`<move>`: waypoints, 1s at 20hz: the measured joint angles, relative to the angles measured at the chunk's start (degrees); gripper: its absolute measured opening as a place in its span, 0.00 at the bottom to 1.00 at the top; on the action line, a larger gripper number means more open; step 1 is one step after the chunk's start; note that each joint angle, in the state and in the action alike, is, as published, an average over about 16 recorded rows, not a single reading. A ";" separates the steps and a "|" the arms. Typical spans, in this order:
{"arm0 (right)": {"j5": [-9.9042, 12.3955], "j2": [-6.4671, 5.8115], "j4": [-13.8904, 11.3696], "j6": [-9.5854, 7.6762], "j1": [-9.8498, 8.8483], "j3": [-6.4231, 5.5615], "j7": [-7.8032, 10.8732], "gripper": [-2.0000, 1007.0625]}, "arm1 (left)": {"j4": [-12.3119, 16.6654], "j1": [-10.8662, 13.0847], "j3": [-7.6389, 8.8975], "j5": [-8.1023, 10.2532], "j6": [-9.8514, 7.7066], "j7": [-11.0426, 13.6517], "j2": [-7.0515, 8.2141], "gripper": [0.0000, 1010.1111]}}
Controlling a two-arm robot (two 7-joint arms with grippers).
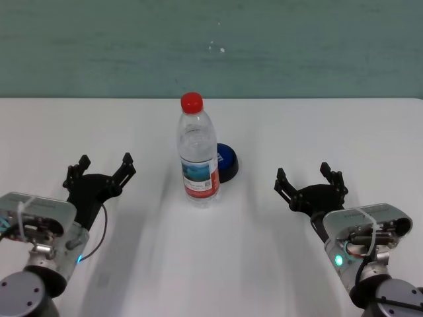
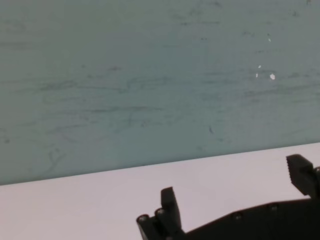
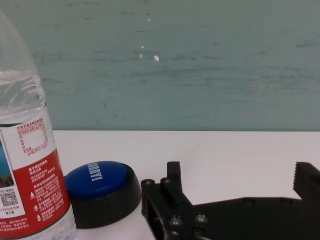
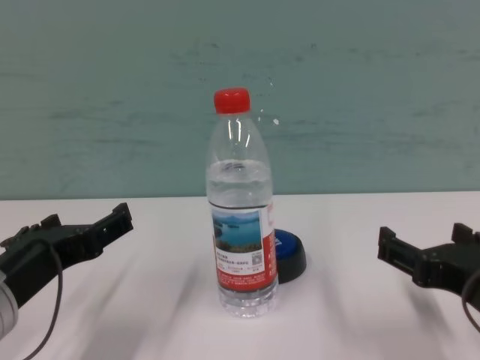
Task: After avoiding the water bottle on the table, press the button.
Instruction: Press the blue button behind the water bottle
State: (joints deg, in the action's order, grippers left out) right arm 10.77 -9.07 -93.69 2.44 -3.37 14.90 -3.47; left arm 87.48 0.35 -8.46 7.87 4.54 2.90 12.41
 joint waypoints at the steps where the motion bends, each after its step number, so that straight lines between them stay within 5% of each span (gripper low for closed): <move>1: 0.00 0.00 0.00 0.00 0.00 0.00 0.00 1.00 | 0.00 0.00 0.00 0.00 0.00 0.00 0.00 1.00; 20: 0.00 0.00 0.00 0.00 0.00 0.00 0.00 1.00 | 0.00 0.00 0.00 0.00 0.00 0.00 0.00 1.00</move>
State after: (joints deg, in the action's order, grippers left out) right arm 10.77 -9.07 -93.69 2.44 -3.37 14.90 -3.47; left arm 87.48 0.35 -8.46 7.88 4.54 2.90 12.41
